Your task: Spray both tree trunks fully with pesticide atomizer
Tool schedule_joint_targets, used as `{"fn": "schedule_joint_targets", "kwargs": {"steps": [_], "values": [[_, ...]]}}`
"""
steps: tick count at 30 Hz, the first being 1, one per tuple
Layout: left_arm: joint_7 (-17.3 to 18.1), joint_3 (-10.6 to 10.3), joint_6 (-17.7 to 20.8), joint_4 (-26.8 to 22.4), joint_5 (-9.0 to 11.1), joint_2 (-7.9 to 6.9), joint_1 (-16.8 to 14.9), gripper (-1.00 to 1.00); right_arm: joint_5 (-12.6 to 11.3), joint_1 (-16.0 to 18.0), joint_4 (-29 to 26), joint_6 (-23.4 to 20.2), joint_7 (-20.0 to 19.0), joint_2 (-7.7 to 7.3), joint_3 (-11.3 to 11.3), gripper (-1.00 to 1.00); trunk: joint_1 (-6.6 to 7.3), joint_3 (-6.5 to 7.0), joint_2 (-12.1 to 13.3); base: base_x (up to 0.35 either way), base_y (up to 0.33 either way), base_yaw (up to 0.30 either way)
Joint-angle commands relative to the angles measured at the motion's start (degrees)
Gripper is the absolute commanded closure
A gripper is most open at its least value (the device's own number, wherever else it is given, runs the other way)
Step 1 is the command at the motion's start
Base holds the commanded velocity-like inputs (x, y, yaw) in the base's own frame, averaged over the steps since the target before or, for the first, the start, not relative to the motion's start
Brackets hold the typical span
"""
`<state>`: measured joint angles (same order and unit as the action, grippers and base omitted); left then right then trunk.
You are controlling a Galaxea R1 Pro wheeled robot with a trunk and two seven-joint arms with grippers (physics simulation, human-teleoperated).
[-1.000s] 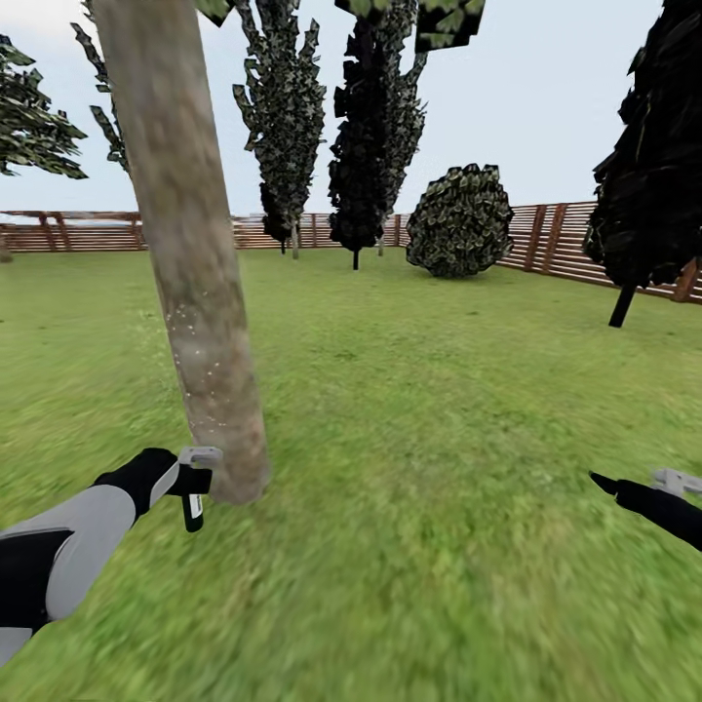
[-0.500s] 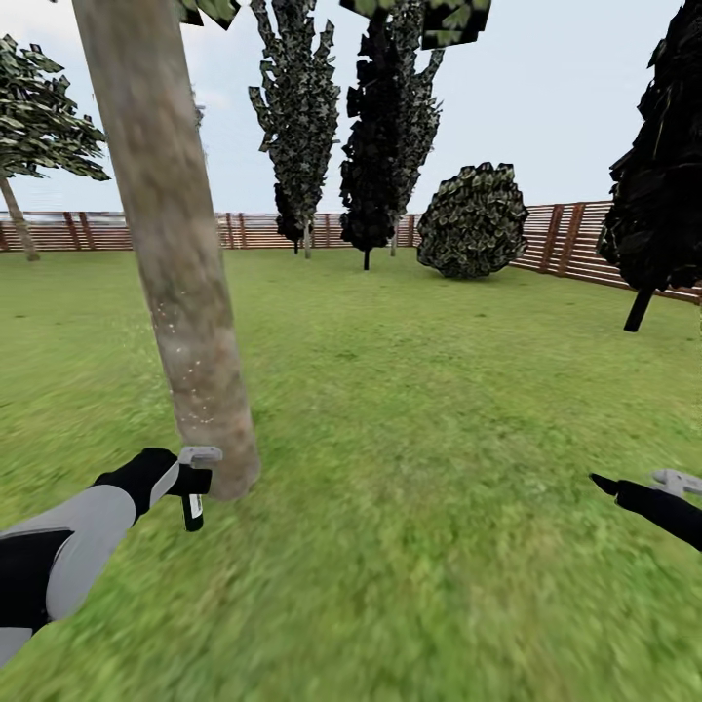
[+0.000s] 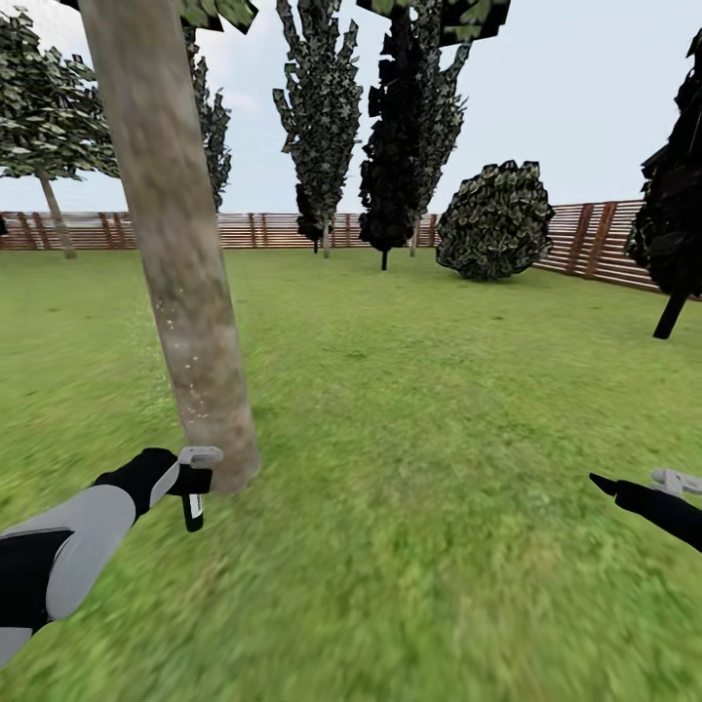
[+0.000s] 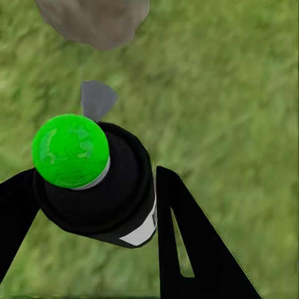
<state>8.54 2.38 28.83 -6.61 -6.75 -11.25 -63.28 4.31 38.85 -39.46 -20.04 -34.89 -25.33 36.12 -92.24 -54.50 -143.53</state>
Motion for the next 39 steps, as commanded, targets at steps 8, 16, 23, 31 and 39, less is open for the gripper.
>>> {"fn": "schedule_joint_targets", "kwargs": {"steps": [8,16,23,31,39], "values": [[0.0,-0.01,0.05,0.01,0.16,0.71,0.0,1.0,-0.01,0.0,0.0,0.0,0.0,0.01,-0.08,-1.0,0.0,0.0,0.0,0.035,-0.052,0.236],[0.02,-0.01,0.08,-0.04,0.16,0.75,0.0,1.0,0.0,0.0,0.0,0.0,0.05,0.01,-0.09,-1.0,0.0,0.0,0.0,0.188,-0.23,0.019],[0.02,-0.01,0.08,-0.06,0.16,0.76,0.0,1.0,0.07,0.01,0.0,0.0,0.08,0.01,-0.09,-1.0,0.0,0.0,0.0,0.196,-0.239,0.046],[0.04,-0.01,0.06,-0.06,0.16,0.79,-0.01,1.0,0.08,0.02,0.0,0.0,0.09,0.01,-0.09,-1.0,0.0,0.0,0.0,0.229,-0.238,0.228],[0.0,-0.01,0.06,-0.06,0.16,0.79,0.0,1.0,0.08,0.0,0.0,0.0,0.09,0.01,-0.09,-1.0,0.0,0.0,0.0,0.232,-0.242,0.216]]}}
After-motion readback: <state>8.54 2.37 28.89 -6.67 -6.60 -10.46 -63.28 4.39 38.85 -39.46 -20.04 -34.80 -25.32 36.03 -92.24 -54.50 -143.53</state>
